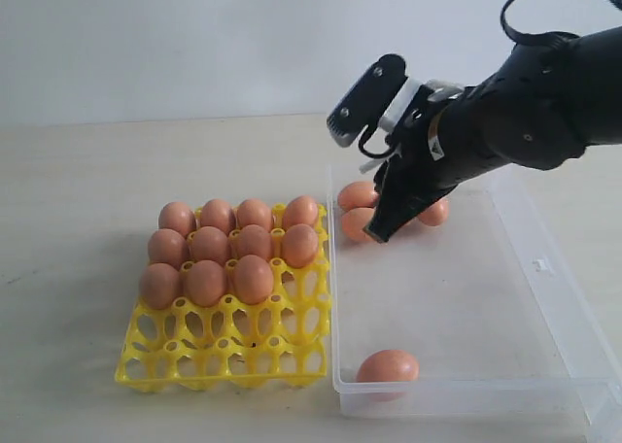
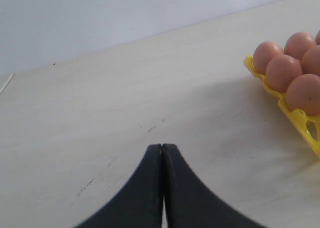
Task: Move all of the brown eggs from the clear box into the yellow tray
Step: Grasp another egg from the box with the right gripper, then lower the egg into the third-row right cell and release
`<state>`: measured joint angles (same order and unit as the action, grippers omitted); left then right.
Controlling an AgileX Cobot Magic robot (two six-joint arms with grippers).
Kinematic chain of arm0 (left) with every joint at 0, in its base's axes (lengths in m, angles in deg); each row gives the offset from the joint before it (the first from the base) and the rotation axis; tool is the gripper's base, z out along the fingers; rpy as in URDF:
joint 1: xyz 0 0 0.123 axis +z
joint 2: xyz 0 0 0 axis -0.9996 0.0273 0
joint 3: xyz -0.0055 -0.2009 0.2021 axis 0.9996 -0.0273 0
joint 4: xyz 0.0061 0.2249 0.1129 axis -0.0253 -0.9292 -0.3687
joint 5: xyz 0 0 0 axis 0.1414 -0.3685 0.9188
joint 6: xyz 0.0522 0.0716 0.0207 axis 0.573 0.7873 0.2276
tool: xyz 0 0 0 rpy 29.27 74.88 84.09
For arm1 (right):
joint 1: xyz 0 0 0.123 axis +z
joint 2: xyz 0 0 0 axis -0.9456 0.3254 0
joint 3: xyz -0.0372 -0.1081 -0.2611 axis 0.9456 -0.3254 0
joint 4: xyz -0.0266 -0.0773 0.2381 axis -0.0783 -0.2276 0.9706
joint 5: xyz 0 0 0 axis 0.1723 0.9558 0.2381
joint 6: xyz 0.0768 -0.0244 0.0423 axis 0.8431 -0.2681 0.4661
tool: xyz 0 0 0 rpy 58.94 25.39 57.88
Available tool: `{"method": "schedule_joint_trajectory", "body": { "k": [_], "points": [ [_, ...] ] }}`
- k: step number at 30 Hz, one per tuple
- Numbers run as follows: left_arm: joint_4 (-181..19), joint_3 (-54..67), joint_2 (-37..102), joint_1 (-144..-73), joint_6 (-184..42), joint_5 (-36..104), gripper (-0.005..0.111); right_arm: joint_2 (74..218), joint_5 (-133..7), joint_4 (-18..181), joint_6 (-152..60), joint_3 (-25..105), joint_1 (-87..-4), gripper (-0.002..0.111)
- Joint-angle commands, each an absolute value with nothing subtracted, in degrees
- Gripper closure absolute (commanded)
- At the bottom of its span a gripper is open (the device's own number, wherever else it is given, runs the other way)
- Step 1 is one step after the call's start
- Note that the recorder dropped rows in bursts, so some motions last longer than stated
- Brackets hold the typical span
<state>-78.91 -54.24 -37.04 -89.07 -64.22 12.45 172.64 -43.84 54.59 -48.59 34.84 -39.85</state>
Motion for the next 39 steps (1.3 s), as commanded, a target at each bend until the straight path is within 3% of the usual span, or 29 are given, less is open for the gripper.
{"method": "schedule_joint_trajectory", "body": {
  "k": [1,11,18,20,21,23,26,35,39],
  "points": [
    [-78.5,-54.0,-37.4,-89.1,-64.6,13.1,0.107,178.6,-41.1,55.8,-62.9,37.3,-40.2,0.041],
    [-78.5,-54.0,-37.4,-89.1,-64.6,13.1,0.107,189.3,-44.7,53.9,-65.8,43.2,-40.2,0.041],
    [-78.5,-54.0,-37.4,-89.1,-64.6,13.1,0.107,194.6,-40.0,54.7,-65.8,48.9,-40.2,0.043],
    [-78.5,-54.0,-37.4,-89.1,-64.6,13.1,0.107,195.3,-38.8,55.0,-65.8,49.5,-40.2,0.062],
    [-78.5,-54.0,-37.4,-89.1,-64.6,13.1,0.107,195.2,-38.2,55.0,-65.8,49.5,-40.2,0.083],
    [-78.5,-54.0,-37.4,-89.1,-64.6,13.1,0.107,194.0,-37.7,55.4,-65.1,49.5,-40.2,0.108],
    [-78.5,-54.0,-37.4,-89.1,-64.6,13.1,0.107,190.3,-40.3,55.7,-58.5,47.9,-40.2,0.108],
    [-78.5,-54.0,-37.4,-89.1,-64.6,13.1,0.107,172.4,-91.8,51.1,-20.6,21.0,-36.2,0.108],
    [-78.5,-54.0,-37.4,-89.1,-64.6,13.1,0.107,173.8,-99.3,48.1,-13.9,16.9,-36.0,0.108]
  ]
}}
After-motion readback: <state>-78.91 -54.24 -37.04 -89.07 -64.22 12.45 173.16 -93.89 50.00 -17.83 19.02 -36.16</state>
